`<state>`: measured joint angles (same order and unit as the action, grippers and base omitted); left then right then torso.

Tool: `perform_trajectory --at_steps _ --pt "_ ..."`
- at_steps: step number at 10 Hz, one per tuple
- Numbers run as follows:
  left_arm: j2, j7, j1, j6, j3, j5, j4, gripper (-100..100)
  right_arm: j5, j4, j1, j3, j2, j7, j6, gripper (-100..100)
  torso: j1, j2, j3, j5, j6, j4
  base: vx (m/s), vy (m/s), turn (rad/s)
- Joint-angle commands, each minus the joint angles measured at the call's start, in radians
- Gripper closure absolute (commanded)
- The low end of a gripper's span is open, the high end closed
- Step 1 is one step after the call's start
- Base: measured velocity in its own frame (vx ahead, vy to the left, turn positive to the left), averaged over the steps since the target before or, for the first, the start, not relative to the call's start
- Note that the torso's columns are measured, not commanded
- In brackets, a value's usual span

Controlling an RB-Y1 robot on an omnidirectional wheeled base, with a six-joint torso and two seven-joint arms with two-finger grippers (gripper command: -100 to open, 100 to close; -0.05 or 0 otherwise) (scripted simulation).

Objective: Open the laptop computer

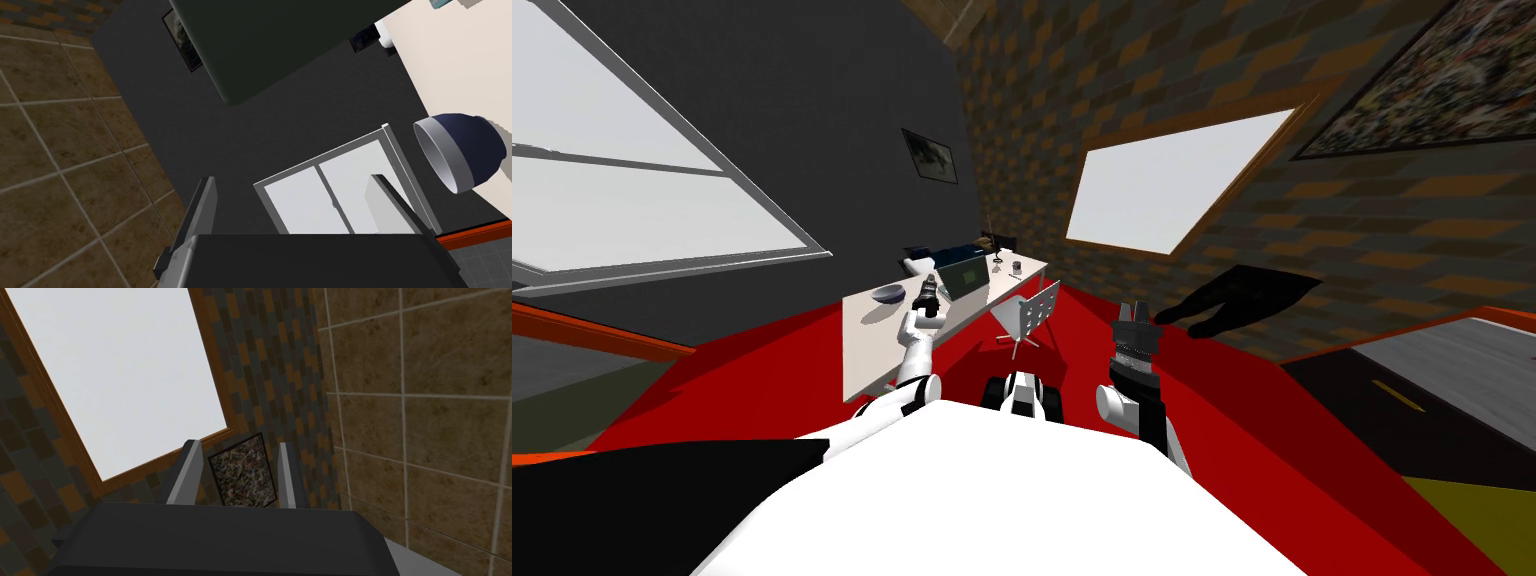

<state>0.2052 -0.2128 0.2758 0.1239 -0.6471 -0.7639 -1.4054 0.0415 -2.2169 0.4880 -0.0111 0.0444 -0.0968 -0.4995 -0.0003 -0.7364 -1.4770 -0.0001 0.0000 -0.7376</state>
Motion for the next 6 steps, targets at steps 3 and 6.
perform_trajectory --at_steps 3,6 --pt "0.031 -0.081 0.080 0.062 -0.069 -0.097 0.094 -100 0.000 0.000 0.000 0.000 0.000 0.000 0.000 0 -0.001 -0.002 0.001 0.000 0.000 0.000 0.133 -0.068 -0.011" --pt "0.060 -0.123 0.126 0.093 -0.108 -0.153 0.141 -100 0.000 0.000 0.000 0.000 0.000 0.000 0.000 0 0.002 -0.003 0.002 0.001 0.000 -0.001 0.116 -0.035 -0.012"
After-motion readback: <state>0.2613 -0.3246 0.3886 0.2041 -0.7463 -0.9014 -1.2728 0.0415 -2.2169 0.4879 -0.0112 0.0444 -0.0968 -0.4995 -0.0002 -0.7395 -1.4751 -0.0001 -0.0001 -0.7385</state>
